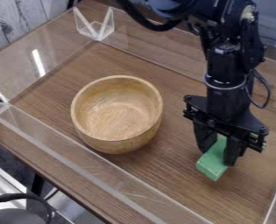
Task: Put the green block in the brown bowl
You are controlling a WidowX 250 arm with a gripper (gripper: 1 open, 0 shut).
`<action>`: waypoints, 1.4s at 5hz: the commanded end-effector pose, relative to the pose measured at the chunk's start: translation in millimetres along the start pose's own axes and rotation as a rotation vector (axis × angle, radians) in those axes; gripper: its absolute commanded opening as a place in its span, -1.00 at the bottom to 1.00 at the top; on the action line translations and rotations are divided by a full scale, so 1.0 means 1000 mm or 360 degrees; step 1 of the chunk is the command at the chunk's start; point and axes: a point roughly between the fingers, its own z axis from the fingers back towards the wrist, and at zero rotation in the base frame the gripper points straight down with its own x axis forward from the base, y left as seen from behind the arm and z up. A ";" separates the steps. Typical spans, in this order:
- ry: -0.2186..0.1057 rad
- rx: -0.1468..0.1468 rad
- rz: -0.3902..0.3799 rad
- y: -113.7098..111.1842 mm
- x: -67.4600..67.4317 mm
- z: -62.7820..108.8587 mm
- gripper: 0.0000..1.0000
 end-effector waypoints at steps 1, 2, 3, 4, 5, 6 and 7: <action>-0.0061 -0.0018 0.0002 0.001 0.005 0.015 -1.00; -0.0070 -0.0028 0.0003 0.003 0.004 0.022 -1.00; -0.0093 -0.0037 0.0005 0.006 0.003 0.034 -1.00; -0.0144 -0.0032 0.0029 0.017 -0.002 0.059 -1.00; -0.0182 -0.0010 0.0104 0.048 -0.005 0.079 -1.00; -0.0182 0.0027 0.0168 0.087 -0.012 0.091 -1.00; -0.0165 0.0065 0.0235 0.123 -0.021 0.092 -1.00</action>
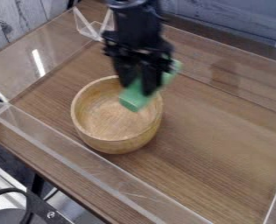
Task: Put the green block in the brown bowl
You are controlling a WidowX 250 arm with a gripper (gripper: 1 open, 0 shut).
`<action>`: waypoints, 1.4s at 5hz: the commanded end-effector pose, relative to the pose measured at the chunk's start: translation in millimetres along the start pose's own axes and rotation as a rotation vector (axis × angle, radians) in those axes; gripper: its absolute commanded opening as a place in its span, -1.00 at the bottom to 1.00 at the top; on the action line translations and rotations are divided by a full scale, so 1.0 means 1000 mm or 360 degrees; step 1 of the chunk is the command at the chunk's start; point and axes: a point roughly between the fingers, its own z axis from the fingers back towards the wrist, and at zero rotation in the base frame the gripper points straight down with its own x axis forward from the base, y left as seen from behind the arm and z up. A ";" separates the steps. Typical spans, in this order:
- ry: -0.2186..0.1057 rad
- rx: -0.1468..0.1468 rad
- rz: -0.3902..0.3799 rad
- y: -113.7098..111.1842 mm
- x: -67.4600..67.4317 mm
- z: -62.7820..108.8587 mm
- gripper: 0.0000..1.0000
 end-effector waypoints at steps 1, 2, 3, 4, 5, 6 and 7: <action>-0.0081 0.0049 -0.0009 0.026 0.004 0.009 -1.00; -0.0058 0.0073 -0.0011 0.029 0.000 0.002 -1.00; -0.0041 0.0085 -0.0029 0.026 -0.004 -0.004 -1.00; -0.0026 0.0083 -0.0048 0.020 -0.007 -0.009 -1.00; -0.0013 0.0076 -0.0066 0.013 -0.007 -0.012 -1.00; -0.0002 0.0068 -0.0081 0.006 -0.008 -0.014 -1.00; 0.0007 0.0056 -0.0089 0.000 -0.007 -0.015 -1.00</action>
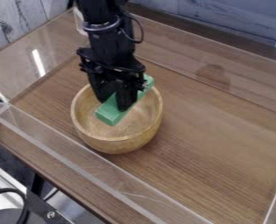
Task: Put the green block in the brown bowl
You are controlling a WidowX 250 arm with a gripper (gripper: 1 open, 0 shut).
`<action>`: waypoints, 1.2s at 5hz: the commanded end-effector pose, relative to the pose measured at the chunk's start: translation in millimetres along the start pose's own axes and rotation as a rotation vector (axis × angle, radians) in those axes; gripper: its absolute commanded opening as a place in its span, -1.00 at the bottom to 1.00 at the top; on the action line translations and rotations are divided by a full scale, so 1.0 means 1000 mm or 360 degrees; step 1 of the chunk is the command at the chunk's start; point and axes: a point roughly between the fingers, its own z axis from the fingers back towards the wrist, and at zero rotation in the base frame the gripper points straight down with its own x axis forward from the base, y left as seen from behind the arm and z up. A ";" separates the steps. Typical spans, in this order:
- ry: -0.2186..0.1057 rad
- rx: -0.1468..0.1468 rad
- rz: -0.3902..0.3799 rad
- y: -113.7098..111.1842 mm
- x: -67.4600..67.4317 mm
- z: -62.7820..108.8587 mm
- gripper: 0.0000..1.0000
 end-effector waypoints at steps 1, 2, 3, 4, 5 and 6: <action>-0.0059 0.0010 -0.0014 -0.004 0.005 0.010 -1.00; -0.0049 0.0006 -0.0014 -0.006 0.005 0.009 -1.00; -0.0040 0.0003 -0.0012 -0.007 0.005 0.009 -1.00; -0.0033 0.0002 -0.0012 -0.007 0.006 0.009 -1.00; -0.0026 0.0001 -0.0011 -0.007 0.007 0.009 -1.00; -0.0020 0.0000 -0.0011 -0.007 0.008 0.010 -1.00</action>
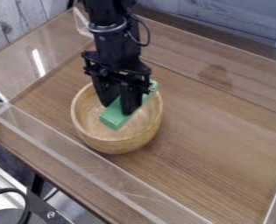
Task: Put the green block in the brown bowl
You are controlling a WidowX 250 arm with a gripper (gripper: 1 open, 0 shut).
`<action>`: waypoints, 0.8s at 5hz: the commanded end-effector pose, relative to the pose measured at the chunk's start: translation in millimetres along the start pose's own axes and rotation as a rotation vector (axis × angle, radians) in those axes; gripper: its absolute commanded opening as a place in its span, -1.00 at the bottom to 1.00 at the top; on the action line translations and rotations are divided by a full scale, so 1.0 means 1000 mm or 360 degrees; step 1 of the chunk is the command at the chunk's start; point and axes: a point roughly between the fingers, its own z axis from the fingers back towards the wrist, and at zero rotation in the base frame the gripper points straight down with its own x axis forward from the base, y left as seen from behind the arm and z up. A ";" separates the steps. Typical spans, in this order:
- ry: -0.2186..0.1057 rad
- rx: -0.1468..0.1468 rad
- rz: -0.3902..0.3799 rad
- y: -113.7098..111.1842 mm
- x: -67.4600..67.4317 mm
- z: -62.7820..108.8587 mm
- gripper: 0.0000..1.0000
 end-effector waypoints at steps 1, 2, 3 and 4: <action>-0.0062 0.0023 -0.0009 0.005 0.014 0.007 -1.00; -0.0053 0.0025 0.0003 0.009 0.017 0.004 -1.00; -0.0049 0.0021 0.0014 0.011 0.018 0.004 -1.00; -0.0053 0.0016 0.0027 0.012 0.018 0.011 1.00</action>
